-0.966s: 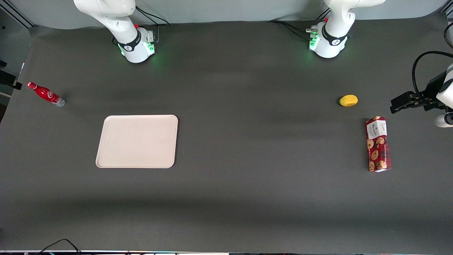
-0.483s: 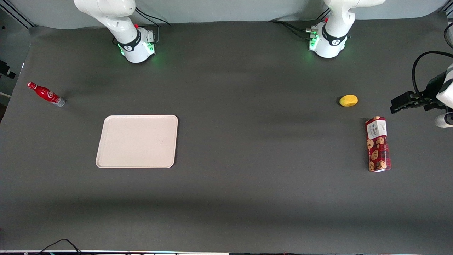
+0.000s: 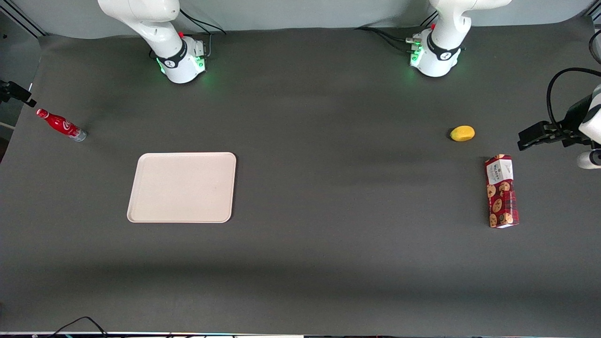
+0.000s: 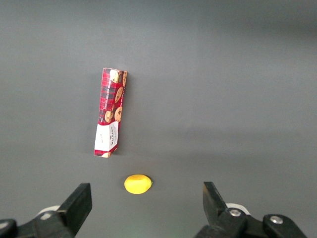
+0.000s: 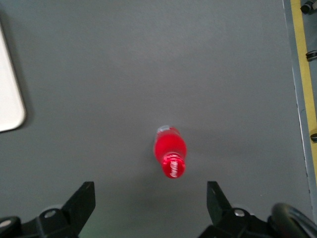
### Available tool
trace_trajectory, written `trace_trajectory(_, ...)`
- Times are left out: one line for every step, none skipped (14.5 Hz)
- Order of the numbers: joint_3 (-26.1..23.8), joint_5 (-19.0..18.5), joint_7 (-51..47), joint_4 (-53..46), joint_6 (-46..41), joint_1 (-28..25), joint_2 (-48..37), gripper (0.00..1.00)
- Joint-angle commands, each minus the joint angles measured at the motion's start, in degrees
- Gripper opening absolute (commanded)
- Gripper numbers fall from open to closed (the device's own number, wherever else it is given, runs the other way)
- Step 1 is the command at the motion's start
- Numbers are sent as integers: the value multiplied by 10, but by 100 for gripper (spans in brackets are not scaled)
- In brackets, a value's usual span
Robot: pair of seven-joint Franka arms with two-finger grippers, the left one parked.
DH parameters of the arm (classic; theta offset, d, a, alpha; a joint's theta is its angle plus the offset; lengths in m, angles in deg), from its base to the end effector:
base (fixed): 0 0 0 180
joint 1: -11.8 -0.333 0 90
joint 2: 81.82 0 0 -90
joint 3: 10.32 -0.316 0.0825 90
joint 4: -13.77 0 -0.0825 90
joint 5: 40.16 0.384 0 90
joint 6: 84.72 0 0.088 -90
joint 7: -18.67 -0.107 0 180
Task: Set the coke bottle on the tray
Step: 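Lower the open right gripper around the bottle's cap end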
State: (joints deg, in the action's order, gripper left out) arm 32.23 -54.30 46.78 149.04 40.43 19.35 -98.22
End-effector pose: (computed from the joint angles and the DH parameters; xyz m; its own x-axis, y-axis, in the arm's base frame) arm 0.2922 -0.3728 0.4131 0.9734 -0.2264 0.0355 -0.2276 -0.9730 0.0370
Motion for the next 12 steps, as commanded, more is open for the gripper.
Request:
trace_trajectory(43, -12, 25, 7, 27, -6, 19, 100)
trace_trajectory(53, -12, 31, 11, 38, -6, 21, 100)
trace_trajectory(59, -12, 39, 18, 54, -6, 27, 100)
trace_trajectory(59, -11, 39, 22, 65, -6, 33, 100)
trace_trajectory(59, -7, 40, 24, 76, -6, 41, 100)
trace_trajectory(60, -6, 40, 24, 83, -7, 49, 100)
trace_trajectory(60, -4, 41, 25, 90, -7, 59, 100)
trace_trajectory(60, 0, 41, 31, 98, -7, 69, 100)
trace_trajectory(60, 8, 41, 36, 112, -8, 78, 100)
trace_trajectory(60, 9, 41, 36, 115, -9, 87, 100)
trace_trajectory(59, 9, 42, 36, 117, -10, 94, 100)
trace_trajectory(60, 9, 42, 36, 120, -11, 100, 100)
